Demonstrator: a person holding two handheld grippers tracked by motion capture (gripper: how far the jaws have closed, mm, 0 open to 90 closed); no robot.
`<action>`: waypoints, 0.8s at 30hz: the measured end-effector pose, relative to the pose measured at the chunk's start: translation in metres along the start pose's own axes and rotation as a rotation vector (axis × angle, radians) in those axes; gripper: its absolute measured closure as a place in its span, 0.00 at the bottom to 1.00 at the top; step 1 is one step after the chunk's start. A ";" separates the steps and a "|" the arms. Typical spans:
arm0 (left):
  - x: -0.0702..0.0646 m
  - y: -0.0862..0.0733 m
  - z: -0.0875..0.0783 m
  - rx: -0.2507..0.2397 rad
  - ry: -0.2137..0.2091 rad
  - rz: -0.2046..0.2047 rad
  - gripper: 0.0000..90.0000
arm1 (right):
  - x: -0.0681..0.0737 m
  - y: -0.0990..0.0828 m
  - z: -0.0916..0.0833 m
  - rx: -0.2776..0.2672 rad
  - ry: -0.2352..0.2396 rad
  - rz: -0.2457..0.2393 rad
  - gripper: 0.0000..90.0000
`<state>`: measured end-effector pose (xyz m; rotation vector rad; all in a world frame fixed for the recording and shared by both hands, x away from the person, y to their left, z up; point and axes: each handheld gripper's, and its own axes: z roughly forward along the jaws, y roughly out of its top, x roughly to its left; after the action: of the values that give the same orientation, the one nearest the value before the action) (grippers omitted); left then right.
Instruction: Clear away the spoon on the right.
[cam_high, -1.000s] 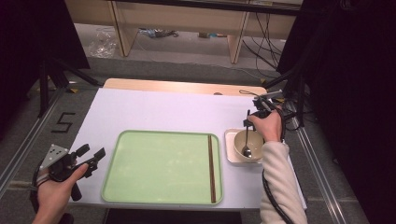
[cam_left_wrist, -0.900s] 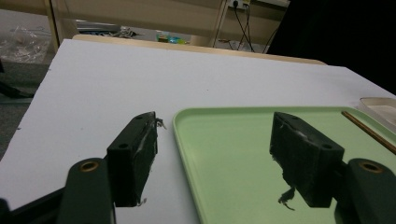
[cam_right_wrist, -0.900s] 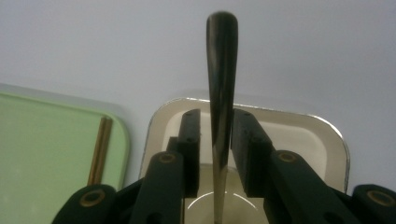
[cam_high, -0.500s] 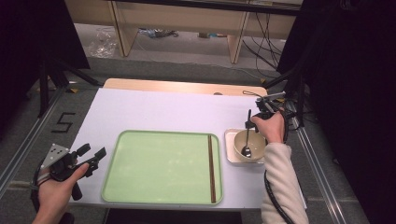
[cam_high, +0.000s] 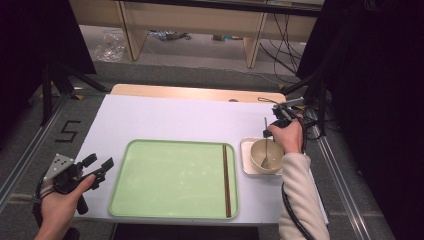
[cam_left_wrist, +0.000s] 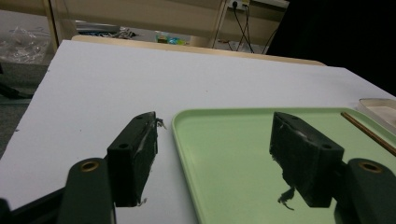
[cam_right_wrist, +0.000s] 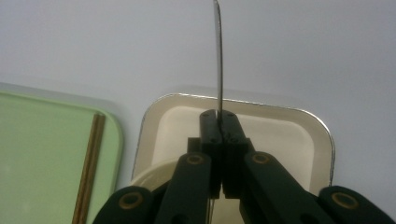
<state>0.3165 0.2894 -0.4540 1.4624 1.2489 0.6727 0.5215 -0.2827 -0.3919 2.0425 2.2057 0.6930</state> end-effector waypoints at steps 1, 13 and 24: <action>0.000 0.000 0.000 0.003 0.001 -0.007 0.36 | 0.001 0.000 -0.001 -0.001 0.000 -0.007 1.00; 0.000 0.000 0.000 0.000 0.000 0.007 0.36 | 0.017 0.001 -0.035 -0.061 -0.042 -0.035 1.00; 0.000 0.000 -0.001 0.000 0.000 0.008 0.36 | 0.035 -0.001 -0.059 -0.083 -0.019 -0.092 1.00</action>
<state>0.3161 0.2899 -0.4536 1.4682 1.2436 0.6777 0.4961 -0.2654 -0.3307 1.8883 2.2050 0.7390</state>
